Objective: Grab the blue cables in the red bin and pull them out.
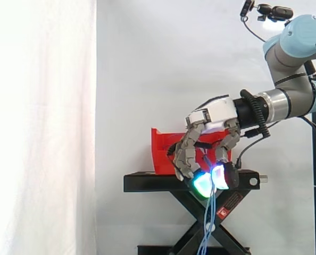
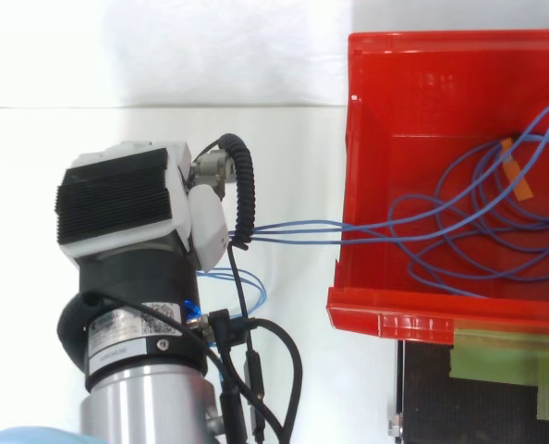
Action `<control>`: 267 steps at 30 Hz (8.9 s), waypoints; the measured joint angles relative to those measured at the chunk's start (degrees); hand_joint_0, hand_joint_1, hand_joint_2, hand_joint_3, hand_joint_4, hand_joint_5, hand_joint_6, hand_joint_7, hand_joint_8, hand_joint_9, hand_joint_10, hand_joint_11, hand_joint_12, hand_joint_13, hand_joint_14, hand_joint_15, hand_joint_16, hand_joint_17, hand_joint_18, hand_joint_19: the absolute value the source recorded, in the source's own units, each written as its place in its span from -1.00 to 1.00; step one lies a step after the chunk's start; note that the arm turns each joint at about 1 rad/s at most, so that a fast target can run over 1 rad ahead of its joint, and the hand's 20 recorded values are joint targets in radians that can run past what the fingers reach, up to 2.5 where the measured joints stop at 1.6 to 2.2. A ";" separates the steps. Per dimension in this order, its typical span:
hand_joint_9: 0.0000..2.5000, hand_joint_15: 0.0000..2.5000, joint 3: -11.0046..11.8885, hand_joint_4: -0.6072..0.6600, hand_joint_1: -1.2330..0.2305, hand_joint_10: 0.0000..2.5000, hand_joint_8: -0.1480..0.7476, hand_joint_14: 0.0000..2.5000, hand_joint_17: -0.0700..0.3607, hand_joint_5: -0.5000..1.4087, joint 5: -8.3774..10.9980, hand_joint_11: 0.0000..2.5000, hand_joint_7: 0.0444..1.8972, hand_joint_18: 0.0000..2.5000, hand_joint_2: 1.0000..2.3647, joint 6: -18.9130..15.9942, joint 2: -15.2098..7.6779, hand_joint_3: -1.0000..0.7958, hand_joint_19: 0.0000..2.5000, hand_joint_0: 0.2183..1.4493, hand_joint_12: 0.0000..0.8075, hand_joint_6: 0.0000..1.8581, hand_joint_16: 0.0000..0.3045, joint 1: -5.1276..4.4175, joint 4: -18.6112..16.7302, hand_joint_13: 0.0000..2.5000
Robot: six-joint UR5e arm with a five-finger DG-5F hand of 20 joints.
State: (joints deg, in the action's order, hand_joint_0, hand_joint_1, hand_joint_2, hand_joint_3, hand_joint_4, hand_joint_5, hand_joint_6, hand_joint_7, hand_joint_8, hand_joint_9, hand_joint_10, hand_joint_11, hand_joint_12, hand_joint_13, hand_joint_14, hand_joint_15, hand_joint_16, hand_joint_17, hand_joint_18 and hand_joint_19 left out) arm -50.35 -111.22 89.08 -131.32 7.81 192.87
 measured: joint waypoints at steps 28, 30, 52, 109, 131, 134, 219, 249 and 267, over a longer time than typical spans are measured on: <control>-0.28 -0.44 -3.14 0.11 -0.44 -0.98 -0.07 -0.98 -0.20 0.38 9.58 -0.11 -0.42 -0.50 -1.00 -43.04 0.28 -1.00 -0.53 0.11 -0.11 -0.03 -0.70 -3.24 -6.54 -0.34; -0.28 -0.44 -3.87 0.11 -0.44 -0.98 -0.07 -0.98 -0.20 0.38 9.88 -0.11 -0.41 -0.50 -1.00 -45.80 0.27 -1.00 -0.53 0.11 -0.11 -0.03 -0.70 -3.39 -7.58 -0.34; -0.28 -0.44 -9.00 0.10 -0.44 -0.98 -0.07 -0.98 -0.20 0.38 10.15 -0.11 -0.42 -0.50 -1.00 -71.18 0.25 -1.00 -0.52 0.10 -0.11 -0.04 -0.70 -4.12 -14.42 -0.34; -0.26 -0.18 -10.93 0.20 -0.60 -0.99 -0.04 0.80 -0.21 0.29 9.30 -0.05 -0.46 -0.14 -1.00 -71.18 0.27 -1.00 -0.01 -0.03 -0.22 -0.02 -0.71 -4.37 -17.80 -0.24; -0.27 -0.20 -10.92 0.18 -0.48 -0.99 -0.03 0.78 -0.20 0.30 8.74 -0.06 -0.49 -0.17 -1.00 -71.06 0.27 -1.00 -0.01 -0.08 -0.22 -0.05 -0.70 -4.38 -17.95 -0.26; -0.27 -0.20 -10.92 0.18 -0.44 -0.99 -0.03 0.77 -0.19 0.32 8.74 -0.06 -0.47 -0.17 -1.00 -71.04 0.27 -1.00 -0.02 -0.10 -0.21 -0.11 -0.69 -4.38 -17.91 -0.25; -0.38 -0.19 -10.92 0.10 -0.79 -0.99 -0.10 0.75 -0.20 -0.11 8.16 -0.01 -0.71 -0.23 -1.00 -71.29 0.27 -1.00 0.00 0.24 -0.23 0.30 -0.70 -4.91 -17.61 -0.33; -0.34 -0.23 -10.96 0.13 -0.45 -0.99 -0.06 0.80 -0.20 -0.02 7.68 -0.01 -0.69 -0.22 -1.00 -71.29 0.27 -1.00 -0.01 -0.07 -0.20 0.22 -0.70 -5.17 -17.61 -0.32; -0.33 -0.24 -10.95 0.15 -0.35 -0.99 -0.03 0.80 -0.18 0.04 7.63 -0.03 -0.64 -0.21 -1.00 -70.62 0.27 -1.00 -0.01 -0.11 -0.19 0.12 -0.69 -5.21 -17.61 -0.31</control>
State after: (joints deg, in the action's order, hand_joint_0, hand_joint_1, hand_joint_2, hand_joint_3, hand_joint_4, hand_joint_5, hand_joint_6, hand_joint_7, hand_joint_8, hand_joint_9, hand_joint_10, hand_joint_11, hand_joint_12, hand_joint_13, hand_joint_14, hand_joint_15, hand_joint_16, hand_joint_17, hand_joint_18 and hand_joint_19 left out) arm -61.30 -103.59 18.46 -131.05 2.60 175.25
